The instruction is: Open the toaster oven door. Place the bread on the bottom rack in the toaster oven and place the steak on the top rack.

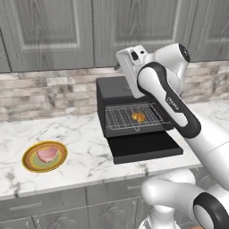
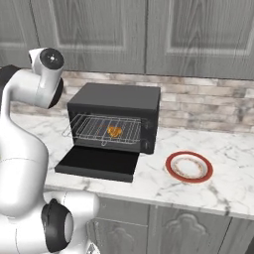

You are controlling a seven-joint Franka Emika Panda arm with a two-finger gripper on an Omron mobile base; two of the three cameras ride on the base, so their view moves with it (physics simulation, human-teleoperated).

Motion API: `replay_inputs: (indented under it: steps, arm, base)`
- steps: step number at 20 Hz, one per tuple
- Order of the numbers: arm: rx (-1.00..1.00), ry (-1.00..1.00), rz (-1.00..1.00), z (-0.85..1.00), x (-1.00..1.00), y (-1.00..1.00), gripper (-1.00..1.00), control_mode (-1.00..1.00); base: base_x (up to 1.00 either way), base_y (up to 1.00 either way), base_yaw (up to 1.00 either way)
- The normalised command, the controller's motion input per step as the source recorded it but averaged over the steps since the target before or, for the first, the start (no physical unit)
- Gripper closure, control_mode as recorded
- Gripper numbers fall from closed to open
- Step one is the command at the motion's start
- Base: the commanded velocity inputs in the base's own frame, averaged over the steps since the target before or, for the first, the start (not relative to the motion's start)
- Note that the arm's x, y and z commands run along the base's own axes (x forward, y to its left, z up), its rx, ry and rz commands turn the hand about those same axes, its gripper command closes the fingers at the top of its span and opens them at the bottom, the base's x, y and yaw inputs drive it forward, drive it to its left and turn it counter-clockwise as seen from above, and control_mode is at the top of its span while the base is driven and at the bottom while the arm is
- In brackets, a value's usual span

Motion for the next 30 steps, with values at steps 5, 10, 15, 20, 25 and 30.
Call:
replay_inputs:
  steps: [5, 10, 15, 20, 25, 30]
  arm:
    - [0.00, 0.00, 0.00, 0.00, 0.00, 0.00, -1.00, 1.00]
    - [0.00, 0.00, 0.00, 0.00, 0.00, 0.00, -1.00, 1.00]
    - [0.00, 0.00, 0.00, 0.00, 0.00, 0.00, -1.00, 1.00]
    - [0.00, 0.00, 0.00, 0.00, 0.00, 0.00, -1.00, 1.00]
    - [0.00, 0.00, 0.00, 0.00, 0.00, 0.00, -1.00, 1.00]
    - [0.00, 0.00, 0.00, 0.00, 0.00, 0.00, -1.00, 1.00]
  base:
    - [0.06, 0.43, -0.14]
    - [0.24, 0.36, -0.23]
    - [0.43, 0.40, -0.28]
    - [0.46, 0.21, -0.21]
    - [0.21, 0.19, -0.07]
    - [0.11, 0.14, 0.00]
